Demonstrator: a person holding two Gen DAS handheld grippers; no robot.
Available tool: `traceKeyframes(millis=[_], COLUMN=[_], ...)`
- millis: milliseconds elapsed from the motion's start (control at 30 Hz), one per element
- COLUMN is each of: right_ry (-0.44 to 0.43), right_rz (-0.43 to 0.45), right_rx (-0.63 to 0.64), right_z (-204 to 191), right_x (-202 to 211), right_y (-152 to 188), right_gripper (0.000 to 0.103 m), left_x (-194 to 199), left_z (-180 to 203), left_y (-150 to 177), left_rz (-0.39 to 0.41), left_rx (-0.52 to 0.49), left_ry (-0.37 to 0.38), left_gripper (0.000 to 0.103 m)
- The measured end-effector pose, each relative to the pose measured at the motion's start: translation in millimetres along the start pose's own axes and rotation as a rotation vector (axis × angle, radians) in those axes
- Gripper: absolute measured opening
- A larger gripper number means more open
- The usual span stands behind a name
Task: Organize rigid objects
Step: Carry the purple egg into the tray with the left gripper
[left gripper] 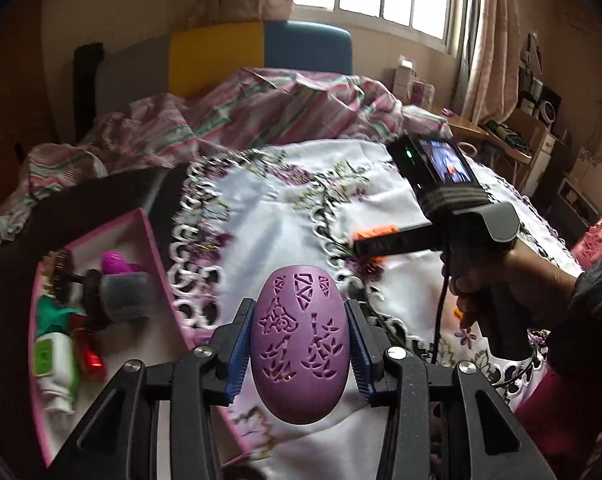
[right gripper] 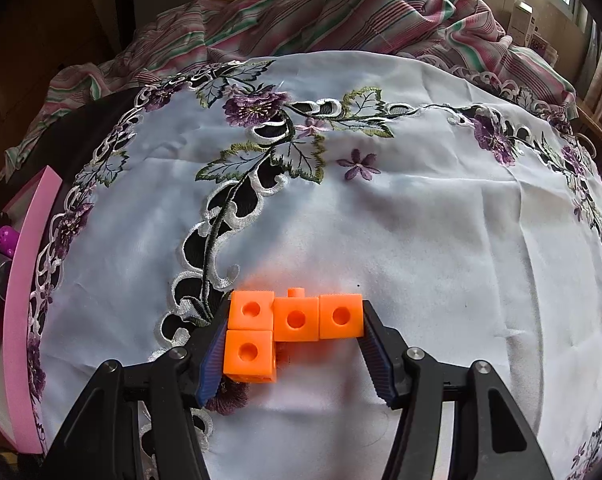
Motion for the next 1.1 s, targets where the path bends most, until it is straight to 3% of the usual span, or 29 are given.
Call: traceKeyframes(millis=[400,900,1100], right_ry=[0.014,0.017,0.019], right_rz=[0.020,0.030,0.030], right_rx=[0.014,0.023,0.025], right_z=[-0.7,-0.4,-0.7], right_x=[1.2,2.1,2.4], right_y=[0.2,0.9,0.9], right_gripper=[0.060,0.060,0.060], left_x=[40.9,69.3,109.1], left_z=[-42.6,-103.0,-139.2], left_y=[13.2,46.1,62.1], left_rz=[0.026,-0.007,0.027], left_rx=[0.083,0.209,0.293], left_ry=[-0.074,-0.174,-0.177], left_gripper=[0.044,0.044,0.044])
Point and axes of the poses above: each gripper's, at about its wrist camera, not at the fingertips, and x roughly against the way its jaws point, z to its right, y to its underside, the point moved 2 cm from there along -x, roughly the way its jaws point, and after that the axes turned 15 degrees about y, right-handed, at the moved point
